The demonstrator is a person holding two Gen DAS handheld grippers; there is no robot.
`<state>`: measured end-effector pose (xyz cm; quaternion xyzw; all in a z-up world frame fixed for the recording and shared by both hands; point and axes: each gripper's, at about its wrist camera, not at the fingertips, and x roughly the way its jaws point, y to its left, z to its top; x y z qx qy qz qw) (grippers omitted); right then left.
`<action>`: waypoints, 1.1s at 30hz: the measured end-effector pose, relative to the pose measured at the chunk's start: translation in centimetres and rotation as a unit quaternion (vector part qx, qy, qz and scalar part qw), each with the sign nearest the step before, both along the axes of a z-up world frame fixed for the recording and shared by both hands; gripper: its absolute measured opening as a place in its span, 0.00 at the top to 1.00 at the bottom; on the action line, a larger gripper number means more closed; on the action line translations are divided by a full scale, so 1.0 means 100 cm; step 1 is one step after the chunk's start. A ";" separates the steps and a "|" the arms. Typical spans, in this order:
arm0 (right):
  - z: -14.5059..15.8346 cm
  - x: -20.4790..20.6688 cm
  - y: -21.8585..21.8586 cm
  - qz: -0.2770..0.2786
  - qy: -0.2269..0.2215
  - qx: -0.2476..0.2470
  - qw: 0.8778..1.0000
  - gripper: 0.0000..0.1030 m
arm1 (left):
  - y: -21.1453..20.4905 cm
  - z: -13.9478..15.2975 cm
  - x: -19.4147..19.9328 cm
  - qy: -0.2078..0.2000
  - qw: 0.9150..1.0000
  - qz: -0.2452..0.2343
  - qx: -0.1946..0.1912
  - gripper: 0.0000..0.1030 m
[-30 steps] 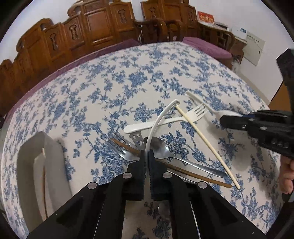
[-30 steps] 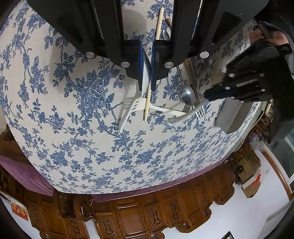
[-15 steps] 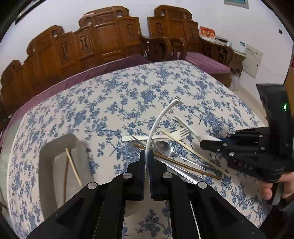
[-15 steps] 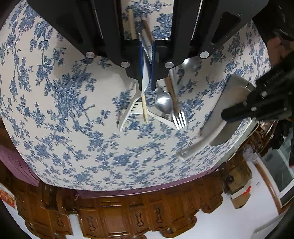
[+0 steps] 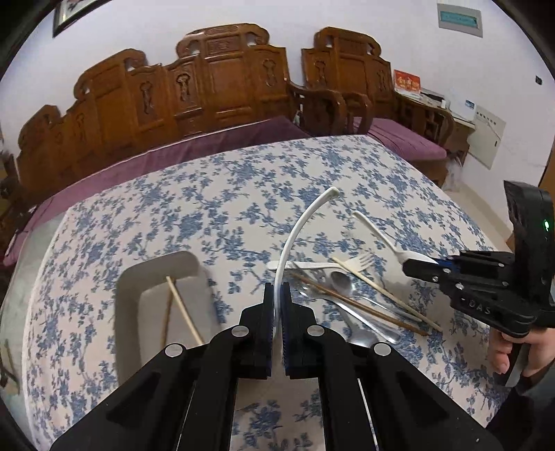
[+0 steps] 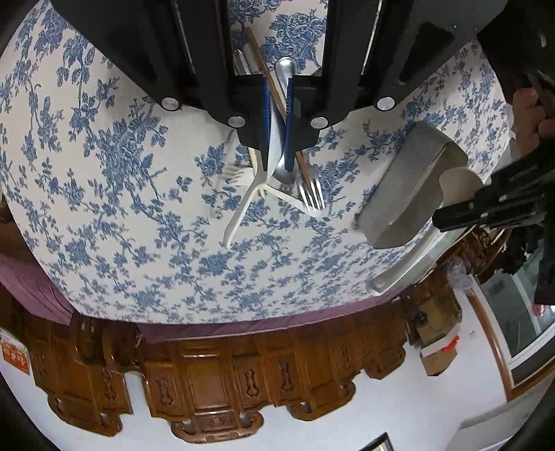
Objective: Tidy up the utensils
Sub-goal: 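Carry the white spoon with the right gripper into the grey tray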
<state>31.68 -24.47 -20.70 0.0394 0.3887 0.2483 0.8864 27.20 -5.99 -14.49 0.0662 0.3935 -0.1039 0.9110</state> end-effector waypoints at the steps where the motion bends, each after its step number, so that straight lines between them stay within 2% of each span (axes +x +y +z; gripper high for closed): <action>1: 0.000 -0.001 0.002 0.002 -0.002 -0.002 1.000 0.92 | 0.005 0.001 0.000 -0.001 1.000 0.003 -0.001 0.97; 8: 0.006 -0.017 0.027 0.017 -0.031 -0.020 0.999 0.92 | 0.043 -0.005 0.004 0.002 0.999 0.034 -0.010 0.97; 20: 0.006 -0.037 0.066 0.044 -0.047 -0.032 0.997 0.92 | 0.106 -0.042 0.012 0.022 0.995 0.085 -0.039 0.97; 27: 0.018 -0.049 0.098 0.059 -0.072 -0.045 0.995 0.92 | 0.128 -0.062 0.019 0.049 0.992 0.105 -0.057 0.97; 33: 0.028 -0.052 0.129 0.080 -0.081 -0.056 0.992 0.92 | 0.132 -0.060 0.020 0.053 0.991 0.103 -0.066 0.97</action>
